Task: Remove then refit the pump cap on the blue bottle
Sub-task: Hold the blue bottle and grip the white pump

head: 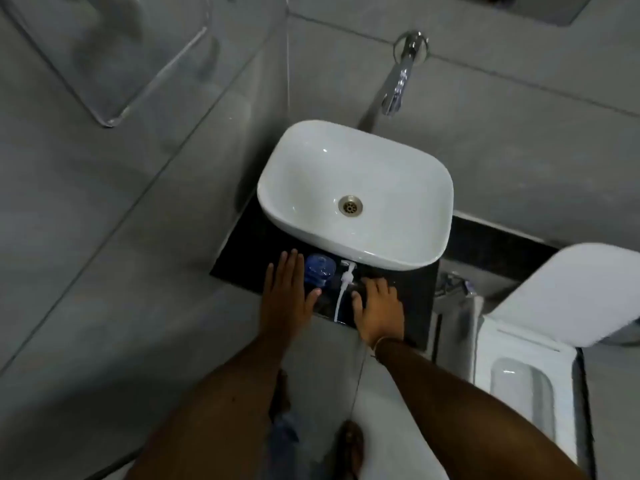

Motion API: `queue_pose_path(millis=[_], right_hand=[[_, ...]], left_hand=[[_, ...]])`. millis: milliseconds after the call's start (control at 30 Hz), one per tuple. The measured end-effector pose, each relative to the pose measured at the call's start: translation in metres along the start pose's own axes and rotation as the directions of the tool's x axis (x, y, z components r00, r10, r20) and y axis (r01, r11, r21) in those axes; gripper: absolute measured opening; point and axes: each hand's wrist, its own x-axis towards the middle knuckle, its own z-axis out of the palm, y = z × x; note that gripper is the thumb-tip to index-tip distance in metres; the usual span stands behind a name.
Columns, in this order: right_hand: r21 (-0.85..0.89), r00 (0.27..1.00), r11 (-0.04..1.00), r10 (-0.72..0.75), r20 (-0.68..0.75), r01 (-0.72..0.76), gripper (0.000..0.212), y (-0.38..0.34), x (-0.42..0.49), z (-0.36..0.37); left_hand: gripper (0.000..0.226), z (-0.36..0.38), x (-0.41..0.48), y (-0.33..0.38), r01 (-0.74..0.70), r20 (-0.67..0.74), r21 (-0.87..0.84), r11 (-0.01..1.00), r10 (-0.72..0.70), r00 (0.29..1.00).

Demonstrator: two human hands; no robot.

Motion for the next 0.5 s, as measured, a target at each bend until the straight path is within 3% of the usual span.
queue_pose_path(millis=[100, 200, 400, 500], right_hand=[[0.249, 0.961, 0.928, 0.264, 0.082, -0.276, 0.038, -0.024, 0.028, 0.008], [0.337, 0.9, 0.835, 0.404, 0.165, -0.436, 0.04, -0.042, 0.049, 0.011], [0.363, 0.822, 0.74, 0.541, 0.179, -0.566, 0.037, -0.045, 0.072, 0.028], [0.365, 0.838, 0.756, 0.514, 0.183, -0.543, 0.028, -0.042, 0.072, 0.026]], left_hand=[[0.082, 0.004, 0.021, -0.013, -0.011, 0.041, -0.076, 0.997, 0.015, 0.999], [0.082, 0.007, 0.031, -0.022, -0.076, 0.077, -0.109, 0.991, 0.084, 0.993], [0.079, 0.018, 0.042, -0.033, -0.134, 0.035, -0.225, 0.965, 0.145, 0.989], [0.077, 0.024, 0.044, -0.036, -0.146, 0.024, -0.268, 0.952, 0.158, 0.987]])
